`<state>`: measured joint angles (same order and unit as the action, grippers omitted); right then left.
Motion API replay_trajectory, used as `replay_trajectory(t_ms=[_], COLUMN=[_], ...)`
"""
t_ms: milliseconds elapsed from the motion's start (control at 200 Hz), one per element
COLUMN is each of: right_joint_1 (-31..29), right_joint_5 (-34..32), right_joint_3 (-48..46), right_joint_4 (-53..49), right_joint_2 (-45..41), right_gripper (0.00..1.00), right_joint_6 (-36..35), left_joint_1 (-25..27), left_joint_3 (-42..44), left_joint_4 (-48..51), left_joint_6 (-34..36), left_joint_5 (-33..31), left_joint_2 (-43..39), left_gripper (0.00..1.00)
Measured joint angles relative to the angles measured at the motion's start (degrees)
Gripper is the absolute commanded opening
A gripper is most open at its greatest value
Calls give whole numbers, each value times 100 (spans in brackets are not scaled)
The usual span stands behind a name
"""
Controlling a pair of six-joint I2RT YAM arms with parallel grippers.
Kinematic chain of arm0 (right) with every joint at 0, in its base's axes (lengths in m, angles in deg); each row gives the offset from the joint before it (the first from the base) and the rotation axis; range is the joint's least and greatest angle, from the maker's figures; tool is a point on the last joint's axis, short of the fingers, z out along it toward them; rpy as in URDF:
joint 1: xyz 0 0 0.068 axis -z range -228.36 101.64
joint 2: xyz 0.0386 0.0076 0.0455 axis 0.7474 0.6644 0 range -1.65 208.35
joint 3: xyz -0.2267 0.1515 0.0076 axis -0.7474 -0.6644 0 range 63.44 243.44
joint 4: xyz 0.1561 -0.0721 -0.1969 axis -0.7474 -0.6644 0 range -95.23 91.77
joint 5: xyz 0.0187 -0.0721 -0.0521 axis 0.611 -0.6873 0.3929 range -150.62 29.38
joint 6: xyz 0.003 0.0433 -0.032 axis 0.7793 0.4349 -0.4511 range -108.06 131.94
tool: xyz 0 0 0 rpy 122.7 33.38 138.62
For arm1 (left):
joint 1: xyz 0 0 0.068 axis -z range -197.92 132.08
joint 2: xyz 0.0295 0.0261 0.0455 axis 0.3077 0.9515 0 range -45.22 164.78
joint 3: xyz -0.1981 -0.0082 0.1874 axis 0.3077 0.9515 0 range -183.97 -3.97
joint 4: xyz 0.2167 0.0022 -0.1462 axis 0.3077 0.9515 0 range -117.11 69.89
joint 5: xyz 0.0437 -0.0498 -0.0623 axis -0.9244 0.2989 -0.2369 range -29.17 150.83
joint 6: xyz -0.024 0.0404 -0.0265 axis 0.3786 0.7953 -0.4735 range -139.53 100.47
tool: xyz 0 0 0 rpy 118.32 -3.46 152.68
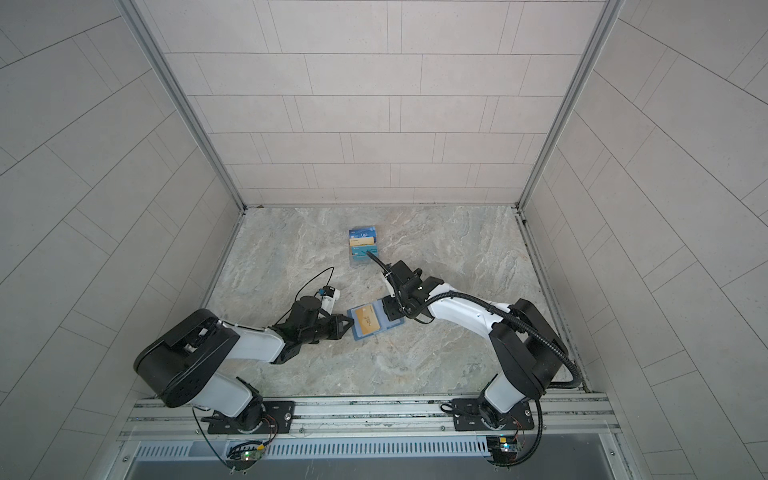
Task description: Take the credit cards out of the card holder
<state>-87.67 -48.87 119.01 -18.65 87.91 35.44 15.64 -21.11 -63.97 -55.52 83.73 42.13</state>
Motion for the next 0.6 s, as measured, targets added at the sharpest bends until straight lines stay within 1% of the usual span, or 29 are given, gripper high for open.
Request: replay_trajectory(t_ms=[105,300,426,601], right_joint_1=[0,0,0,0], right_joint_5=[109,122,-262,-798], right_joint_3=[26,245,479,540], right_joint_4=[142,249,140,-68], right_joint_2=[142,763,1054,1078], right_gripper=[46,49,51,52], right_joint_6=[118,286,348,356], left_joint_1=[0,0,24,39], left_joint_3=[-7,-31,-35,-109], left_joint_4=[79,133,140,258], left_joint_6=[4,7,9,70], left_joint_5=[-7,-13,-31,-46], left_joint_2=[-39,-42,-42,-42], left_gripper=[5,6,6,6])
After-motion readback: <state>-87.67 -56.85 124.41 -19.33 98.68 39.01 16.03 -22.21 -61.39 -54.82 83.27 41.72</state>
